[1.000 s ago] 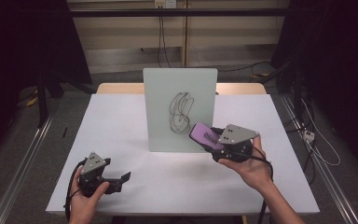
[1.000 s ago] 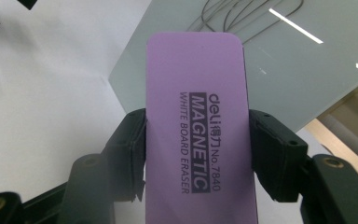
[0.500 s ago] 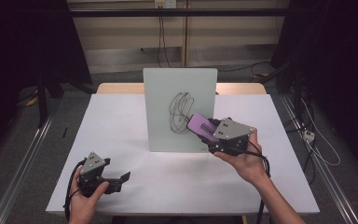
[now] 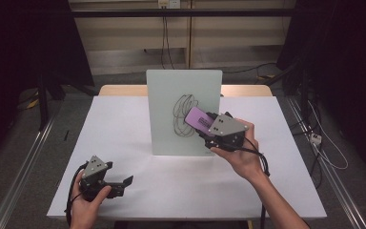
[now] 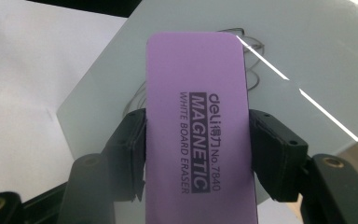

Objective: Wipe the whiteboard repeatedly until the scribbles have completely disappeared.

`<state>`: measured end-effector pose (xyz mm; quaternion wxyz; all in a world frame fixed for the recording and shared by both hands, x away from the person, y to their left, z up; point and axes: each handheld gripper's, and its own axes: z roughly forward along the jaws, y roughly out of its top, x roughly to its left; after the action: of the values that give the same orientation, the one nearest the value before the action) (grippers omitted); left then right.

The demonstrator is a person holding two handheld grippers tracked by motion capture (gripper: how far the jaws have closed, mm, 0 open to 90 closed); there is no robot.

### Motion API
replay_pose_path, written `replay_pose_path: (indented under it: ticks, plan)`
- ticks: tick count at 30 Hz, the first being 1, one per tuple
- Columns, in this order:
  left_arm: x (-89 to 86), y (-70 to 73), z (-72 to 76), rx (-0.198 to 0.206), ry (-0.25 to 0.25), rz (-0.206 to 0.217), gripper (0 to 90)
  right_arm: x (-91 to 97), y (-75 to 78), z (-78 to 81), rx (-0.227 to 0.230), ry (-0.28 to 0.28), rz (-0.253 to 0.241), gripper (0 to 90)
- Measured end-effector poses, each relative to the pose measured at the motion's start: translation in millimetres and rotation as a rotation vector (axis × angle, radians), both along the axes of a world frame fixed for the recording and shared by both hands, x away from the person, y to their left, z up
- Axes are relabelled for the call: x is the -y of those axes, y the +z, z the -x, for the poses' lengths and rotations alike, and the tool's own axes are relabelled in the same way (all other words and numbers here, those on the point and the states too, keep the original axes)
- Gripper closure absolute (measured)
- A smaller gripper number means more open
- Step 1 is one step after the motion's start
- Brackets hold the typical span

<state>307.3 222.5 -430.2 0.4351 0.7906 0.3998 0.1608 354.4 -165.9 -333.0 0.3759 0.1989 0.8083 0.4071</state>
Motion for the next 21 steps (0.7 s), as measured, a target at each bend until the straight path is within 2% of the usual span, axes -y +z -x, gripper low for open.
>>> replay_pose_path:
  ticks: [10, 13, 15, 21]
  plan:
    - [-0.2, 0.2, 0.3, 0.0, -0.001, 0.006, 6.7, -8.4, 9.9, -13.9, -0.003, -0.008, -0.035, 41.3]
    - [-0.3, 0.0, -0.1, 0.0, 0.001, 0.003, 6.7, -8.8, 13.3, -18.6, -0.008, -0.011, -0.071, 41.3]
    - [-0.4, -0.1, -0.3, 0.0, 0.0, -0.002, 6.7, -10.1, 15.6, -21.5, 0.0, -0.013, -0.078, 41.3]
    - [-0.9, 0.1, -0.2, 0.001, 0.001, 0.002, 6.7, -16.4, 22.4, -30.1, 0.015, -0.015, -0.062, 41.3]
